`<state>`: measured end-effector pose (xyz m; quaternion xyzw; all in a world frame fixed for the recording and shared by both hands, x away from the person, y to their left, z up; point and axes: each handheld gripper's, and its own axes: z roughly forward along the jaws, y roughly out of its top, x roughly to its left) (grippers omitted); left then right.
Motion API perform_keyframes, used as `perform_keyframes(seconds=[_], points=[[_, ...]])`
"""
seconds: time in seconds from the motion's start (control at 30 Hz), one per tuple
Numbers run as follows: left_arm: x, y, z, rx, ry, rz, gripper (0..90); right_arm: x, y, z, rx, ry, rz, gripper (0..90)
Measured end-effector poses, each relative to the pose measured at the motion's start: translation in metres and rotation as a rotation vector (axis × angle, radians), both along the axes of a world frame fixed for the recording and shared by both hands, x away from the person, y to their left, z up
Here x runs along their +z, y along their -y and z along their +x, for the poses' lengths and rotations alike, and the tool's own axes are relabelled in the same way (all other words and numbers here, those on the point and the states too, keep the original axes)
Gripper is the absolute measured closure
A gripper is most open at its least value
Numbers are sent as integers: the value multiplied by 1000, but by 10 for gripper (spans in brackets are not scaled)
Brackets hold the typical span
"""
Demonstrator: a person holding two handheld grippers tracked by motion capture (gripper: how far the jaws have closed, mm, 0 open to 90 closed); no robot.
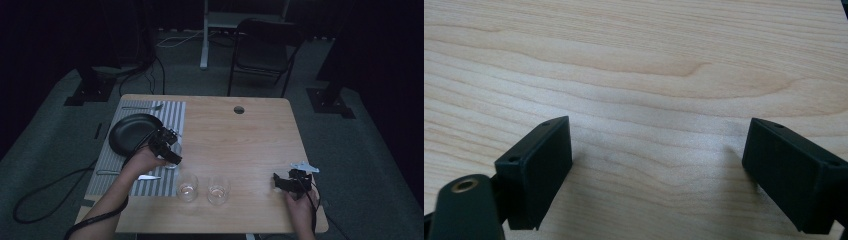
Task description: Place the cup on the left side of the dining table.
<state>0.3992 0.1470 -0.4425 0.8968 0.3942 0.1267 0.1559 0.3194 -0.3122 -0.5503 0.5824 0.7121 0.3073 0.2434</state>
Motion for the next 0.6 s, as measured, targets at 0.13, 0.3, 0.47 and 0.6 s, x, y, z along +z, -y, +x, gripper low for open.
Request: perform_keyframes(seconds=[0.13, 0.3, 0.47, 0.6], points=[[-1, -16, 1, 36, 3, -3, 184, 0, 0, 0, 0, 0, 0, 122], [-9, -29, 2, 55, -6, -4, 184, 0, 0, 0, 0, 0, 0, 121], [-14, -38, 5, 81, -9, -12, 184, 0, 0, 0, 0, 0, 0, 122], [-20, -42, 6, 85, -9, -10, 184, 0, 0, 0, 0, 0, 0, 122]])
